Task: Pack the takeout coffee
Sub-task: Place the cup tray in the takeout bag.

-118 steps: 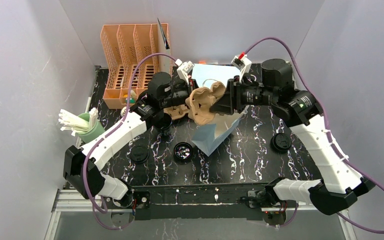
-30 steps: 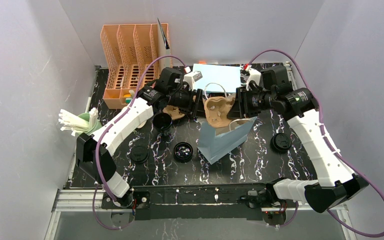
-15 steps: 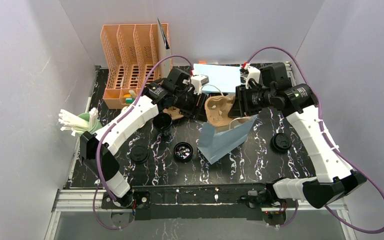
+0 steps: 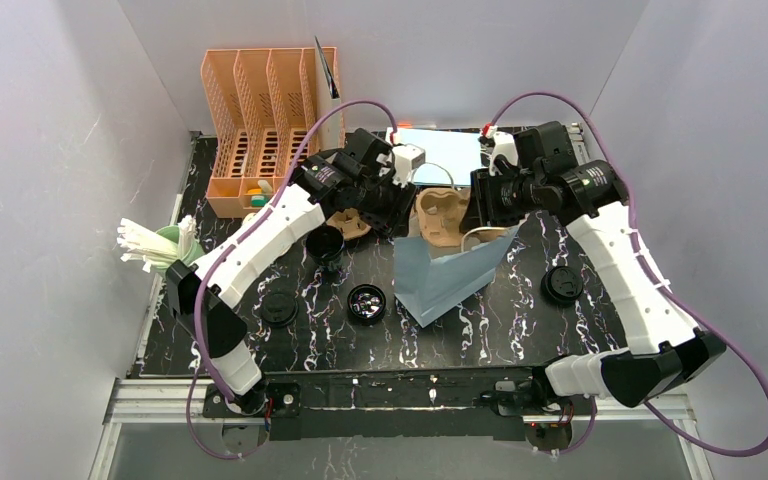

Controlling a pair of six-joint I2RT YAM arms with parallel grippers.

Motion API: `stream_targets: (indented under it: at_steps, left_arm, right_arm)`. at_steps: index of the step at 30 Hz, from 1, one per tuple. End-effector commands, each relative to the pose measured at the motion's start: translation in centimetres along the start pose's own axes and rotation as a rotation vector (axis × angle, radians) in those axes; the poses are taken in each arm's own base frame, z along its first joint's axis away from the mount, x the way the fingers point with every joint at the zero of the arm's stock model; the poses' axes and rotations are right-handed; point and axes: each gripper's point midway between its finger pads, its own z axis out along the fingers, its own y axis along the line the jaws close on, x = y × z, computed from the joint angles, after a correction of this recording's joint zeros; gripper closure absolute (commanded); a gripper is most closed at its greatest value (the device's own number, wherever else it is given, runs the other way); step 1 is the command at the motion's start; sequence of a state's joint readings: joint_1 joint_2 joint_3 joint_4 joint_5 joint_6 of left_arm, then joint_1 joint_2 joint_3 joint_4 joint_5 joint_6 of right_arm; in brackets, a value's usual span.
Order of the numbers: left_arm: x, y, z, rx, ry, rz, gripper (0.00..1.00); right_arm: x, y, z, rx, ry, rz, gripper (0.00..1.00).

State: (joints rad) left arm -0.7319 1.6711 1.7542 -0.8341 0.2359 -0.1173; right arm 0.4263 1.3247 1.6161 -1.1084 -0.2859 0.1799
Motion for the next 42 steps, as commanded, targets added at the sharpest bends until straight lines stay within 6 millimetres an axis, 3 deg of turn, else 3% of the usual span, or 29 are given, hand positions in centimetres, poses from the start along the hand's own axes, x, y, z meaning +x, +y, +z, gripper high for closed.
stream_targets:
  at_steps: [1,10,17,24,30,37,42]
  left_arm:
    - [1.0,0.9,-0.2,-0.070,0.060,0.066,0.59]
    - [2.1,0.8,-0.1,-0.101,0.087,0.139,0.54]
    - [2.7,2.0,-0.5,-0.155,0.108,0.192,0.54]
    - [2.7,2.4,-0.7,-0.170,0.112,0.211,0.54]
    - [2.5,2.2,-1.0,-0.161,0.095,0.227,0.53]
    - [2.1,1.3,-1.0,-0.116,0.064,0.228,0.50]
    - [1.2,1.3,-1.4,-0.132,0.017,0.212,0.49]
  right_arm:
    - [-0.4,-0.7,-0.4,0.048,-0.006,-0.007,0.77]
    - [-1.5,-0.1,-1.3,0.043,-0.064,0.021,0.77]
    - [-0.8,-1.1,-0.5,0.085,-0.019,0.051,0.77]
    - [-0.9,-1.1,-1.0,0.096,-0.024,0.043,0.77]
    - [0.6,-3.3,0.2,0.183,0.033,0.051,0.79]
    - [0.3,-3.1,1.3,0.159,-0.019,0.054,0.82]
    - [1.8,-2.3,2.0,0.185,0.039,-0.002,0.81]
